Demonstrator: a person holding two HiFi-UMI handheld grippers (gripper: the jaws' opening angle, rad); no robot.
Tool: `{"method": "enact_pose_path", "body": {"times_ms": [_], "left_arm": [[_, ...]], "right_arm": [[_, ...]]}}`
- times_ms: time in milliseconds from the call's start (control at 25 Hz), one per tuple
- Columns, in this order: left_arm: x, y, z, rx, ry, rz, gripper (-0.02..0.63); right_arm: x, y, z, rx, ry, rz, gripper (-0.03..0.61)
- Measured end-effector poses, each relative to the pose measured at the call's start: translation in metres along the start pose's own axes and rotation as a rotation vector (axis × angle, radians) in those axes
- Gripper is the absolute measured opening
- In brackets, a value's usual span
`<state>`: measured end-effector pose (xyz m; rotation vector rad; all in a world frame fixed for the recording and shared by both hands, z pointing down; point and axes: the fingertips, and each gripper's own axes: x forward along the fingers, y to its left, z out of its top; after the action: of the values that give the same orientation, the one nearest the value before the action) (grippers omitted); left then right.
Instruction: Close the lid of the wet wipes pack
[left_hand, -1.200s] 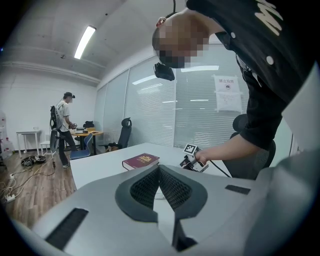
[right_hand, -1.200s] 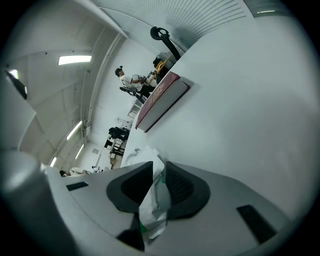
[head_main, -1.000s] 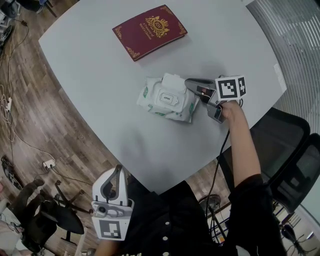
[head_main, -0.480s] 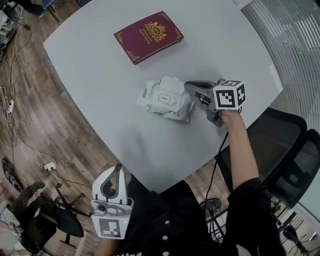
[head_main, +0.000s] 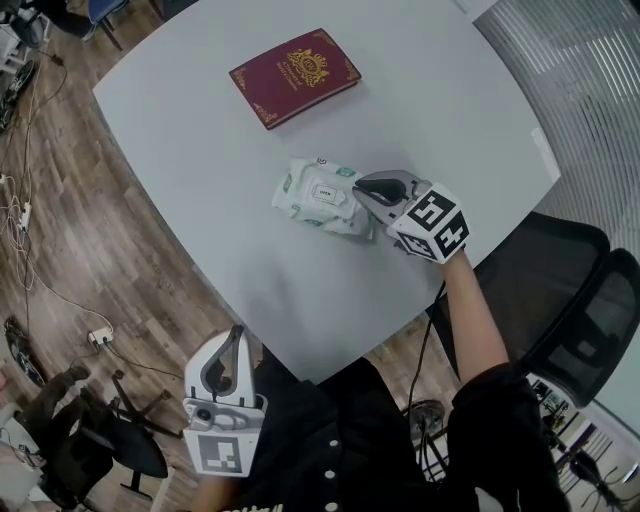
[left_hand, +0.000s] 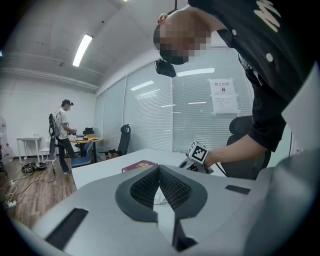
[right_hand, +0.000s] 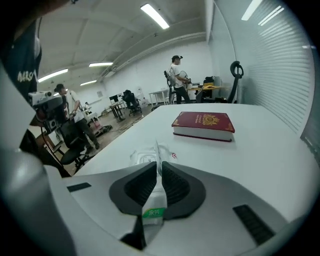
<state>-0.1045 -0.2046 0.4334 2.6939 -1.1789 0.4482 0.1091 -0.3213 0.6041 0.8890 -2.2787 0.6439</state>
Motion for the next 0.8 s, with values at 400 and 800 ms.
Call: {"method": "enact_pose_path", "body": {"times_ms": [400, 800], "left_arm": [[-0.009, -0.001, -0.007, -0.020, 0.012, 0.023, 0.017], [-0.013, 0.002, -0.015, -0.044, 0.024, 0.035, 0.017]], "right_arm": [[0.010, 0.029, -0.011, 0.099, -0.037, 0.118, 0.121], [0.020, 0.029, -0.010, 0.387, -0.106, 0.174, 0.067]]}}
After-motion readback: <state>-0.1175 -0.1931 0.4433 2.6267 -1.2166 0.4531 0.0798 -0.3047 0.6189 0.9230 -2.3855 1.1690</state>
